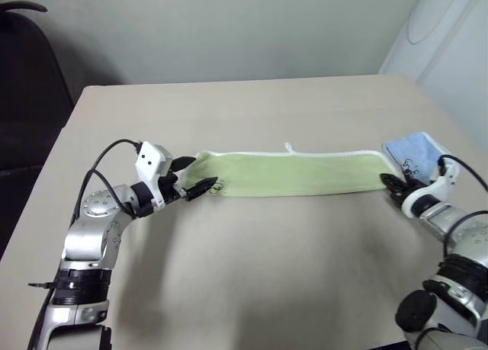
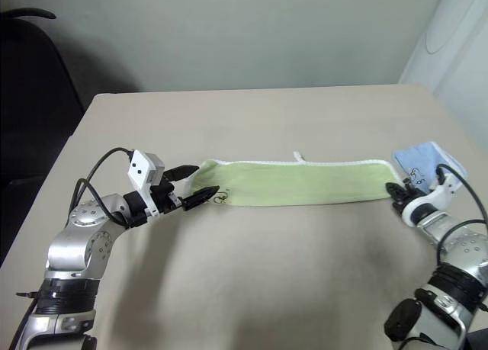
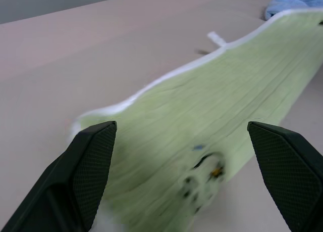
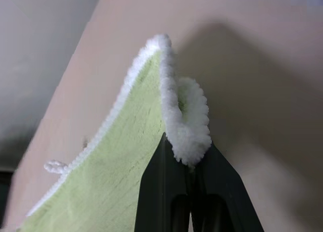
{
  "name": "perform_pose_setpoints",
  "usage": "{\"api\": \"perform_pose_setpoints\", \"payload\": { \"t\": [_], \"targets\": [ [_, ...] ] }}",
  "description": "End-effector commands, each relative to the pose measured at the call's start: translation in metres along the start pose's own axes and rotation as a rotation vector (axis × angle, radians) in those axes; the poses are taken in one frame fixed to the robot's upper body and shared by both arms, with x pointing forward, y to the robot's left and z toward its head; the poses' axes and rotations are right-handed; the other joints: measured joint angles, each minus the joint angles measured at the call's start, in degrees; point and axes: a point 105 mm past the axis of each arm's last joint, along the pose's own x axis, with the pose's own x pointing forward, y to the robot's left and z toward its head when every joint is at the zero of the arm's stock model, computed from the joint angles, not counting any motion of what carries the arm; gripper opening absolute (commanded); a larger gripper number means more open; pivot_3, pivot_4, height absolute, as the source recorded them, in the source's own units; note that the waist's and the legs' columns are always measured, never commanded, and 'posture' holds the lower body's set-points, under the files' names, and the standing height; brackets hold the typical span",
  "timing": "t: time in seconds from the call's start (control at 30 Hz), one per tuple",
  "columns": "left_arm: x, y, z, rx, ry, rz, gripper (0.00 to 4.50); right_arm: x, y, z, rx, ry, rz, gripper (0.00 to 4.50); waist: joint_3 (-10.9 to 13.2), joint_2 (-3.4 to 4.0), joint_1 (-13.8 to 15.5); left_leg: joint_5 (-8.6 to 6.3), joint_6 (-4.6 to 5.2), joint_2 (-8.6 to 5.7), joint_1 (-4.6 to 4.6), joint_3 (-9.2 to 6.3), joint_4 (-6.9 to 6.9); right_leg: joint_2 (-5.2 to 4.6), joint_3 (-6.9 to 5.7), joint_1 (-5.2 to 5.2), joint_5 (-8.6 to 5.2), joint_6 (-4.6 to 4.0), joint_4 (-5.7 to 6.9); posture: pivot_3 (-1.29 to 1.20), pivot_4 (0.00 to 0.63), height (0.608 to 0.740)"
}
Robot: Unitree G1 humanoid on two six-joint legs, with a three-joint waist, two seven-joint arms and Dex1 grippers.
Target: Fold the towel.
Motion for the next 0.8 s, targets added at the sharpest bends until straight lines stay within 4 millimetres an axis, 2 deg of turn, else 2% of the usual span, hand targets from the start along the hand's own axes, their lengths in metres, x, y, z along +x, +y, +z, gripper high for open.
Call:
{"api": "perform_pose_setpoints", "payload": {
  "t": [0.03,0.1,0.13,0.23,0.33,0.43,0.53,0.63,0.73,0.8],
  "targets": [
    [0.003,-0.002,0.01,0.022,-0.036,-0.01,4.5,-0.004,0.048,0.019,-0.244,-0.035,0.143,0.03,0.0,0.03,-0.2,0.0,0.0,0.01,0.0,0.0,-0.01,0.04,0.0,0.0,0.01,0.01,0.0,0.0,0.15,0.74],
    [0.005,-0.002,0.01,0.023,-0.037,-0.013,4.5,-0.003,0.067,0.015,-0.369,-0.011,0.197,0.03,0.0,0.05,-0.6,0.0,0.0,0.05,0.02,0.0,-0.04,0.09,0.0,-0.03,0.02,0.04,0.0,0.0,0.15,0.74],
    [0.005,-0.003,0.011,0.022,-0.037,-0.014,4.5,-0.002,0.083,0.006,-0.485,0.023,0.24,0.03,0.0,0.05,-0.7,0.0,0.0,0.07,0.02,0.0,-0.04,0.13,0.0,-0.03,0.02,0.05,0.0,0.0,0.15,0.74],
    [0.007,-0.003,0.01,0.023,-0.038,-0.017,4.5,0.0,0.112,-0.023,-0.775,0.118,0.339,0.03,0.0,0.05,-0.8,0.0,0.0,0.09,0.02,-0.02,-0.09,0.16,-0.02,-0.06,0.0,0.08,-0.01,0.0,0.15,0.74],
    [0.009,-0.004,0.009,0.023,-0.038,-0.018,4.5,0.008,0.116,-0.064,-1.097,0.259,0.379,0.03,0.0,0.05,-0.8,0.0,0.0,0.09,0.02,-0.07,-0.12,0.14,-0.02,-0.04,-0.01,0.11,-0.04,0.0,0.15,0.74],
    [0.011,-0.009,0.008,0.023,-0.041,-0.025,4.5,0.022,0.116,-0.094,-1.308,0.339,0.401,0.03,0.0,0.05,-0.7,0.0,0.0,0.1,0.02,-0.1,-0.09,0.1,-0.02,0.01,0.03,0.19,-0.09,0.0,0.15,0.74],
    [0.012,-0.012,0.007,0.021,-0.044,-0.026,4.5,0.034,0.115,-0.112,-1.395,0.382,0.416,0.03,0.0,0.05,-0.6,0.0,0.01,0.08,0.01,-0.09,-0.03,0.04,0.01,0.0,0.08,0.27,-0.09,0.0,0.15,0.74],
    [0.01,-0.012,0.007,0.018,-0.046,-0.02,4.5,0.045,0.109,-0.115,-1.425,0.384,0.391,0.03,0.0,0.05,-0.5,-0.02,0.03,0.08,-0.02,-0.08,0.02,0.01,0.0,0.0,0.09,0.28,-0.1,0.0,0.15,0.74],
    [0.005,-0.012,0.005,0.011,-0.047,-0.005,4.5,0.05,0.11,-0.112,-1.382,0.361,0.388,0.59,0.0,0.05,-0.5,-0.03,0.05,0.07,-0.02,-0.08,0.01,0.0,-0.01,0.0,0.09,0.27,-0.12,0.0,0.15,0.74],
    [0.003,-0.012,0.005,0.003,-0.049,0.002,4.5,0.049,0.114,-0.11,-1.344,0.348,0.404,1.27,0.0,0.05,-0.5,-0.03,0.04,0.07,-0.02,-0.07,0.0,0.01,-0.01,-0.01,0.09,0.25,-0.11,0.0,0.15,0.74]
  ]
}}
